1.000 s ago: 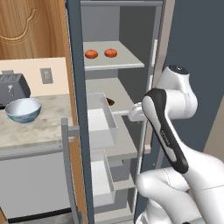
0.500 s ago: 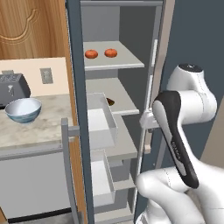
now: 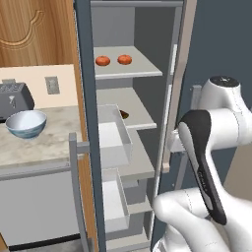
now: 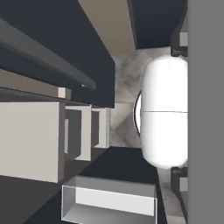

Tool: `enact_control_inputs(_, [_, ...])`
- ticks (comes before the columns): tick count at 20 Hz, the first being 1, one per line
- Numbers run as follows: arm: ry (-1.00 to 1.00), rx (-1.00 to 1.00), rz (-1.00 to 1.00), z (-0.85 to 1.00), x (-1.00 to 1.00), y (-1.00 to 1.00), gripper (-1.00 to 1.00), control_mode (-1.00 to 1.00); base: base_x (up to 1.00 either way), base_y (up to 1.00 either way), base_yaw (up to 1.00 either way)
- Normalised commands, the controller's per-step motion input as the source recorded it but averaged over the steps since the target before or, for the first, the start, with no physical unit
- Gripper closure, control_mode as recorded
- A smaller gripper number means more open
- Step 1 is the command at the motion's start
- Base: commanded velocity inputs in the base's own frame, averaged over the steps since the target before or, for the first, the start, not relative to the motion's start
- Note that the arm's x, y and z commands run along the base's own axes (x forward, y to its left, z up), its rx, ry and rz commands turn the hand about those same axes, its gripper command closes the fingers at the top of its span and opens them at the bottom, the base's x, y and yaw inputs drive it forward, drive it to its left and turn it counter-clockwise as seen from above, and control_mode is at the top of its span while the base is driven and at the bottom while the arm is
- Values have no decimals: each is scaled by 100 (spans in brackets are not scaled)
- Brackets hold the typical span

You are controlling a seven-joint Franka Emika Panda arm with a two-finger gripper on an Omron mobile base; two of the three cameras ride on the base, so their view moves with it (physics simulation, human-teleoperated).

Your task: Take the squash, sweet potato, and squash from the freezer and place them in the bowl on the counter.

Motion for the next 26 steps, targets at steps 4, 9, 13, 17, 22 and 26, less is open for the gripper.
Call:
enact_control_inputs(4, [0, 11, 0, 19, -58, -15, -100, -100, 0, 0, 0])
enact_control_inputs(9, [-1, 15, 0, 17, -68, -21, -100, -100, 0, 0, 0])
enact_control_inputs(13, [0, 9, 0, 10, -43, -11, -100, -100, 0, 0, 0])
enact_control_inputs(17, [-1, -5, 0, 0, -10, 19, -100, -100, 0, 0, 0])
enact_control_inputs(22, [0, -10, -2, 3, -1, 20, -100, -100, 0, 0, 0])
enact_control_inputs(26, [0, -1, 0, 7, 0, -17, -100, -100, 0, 0, 0])
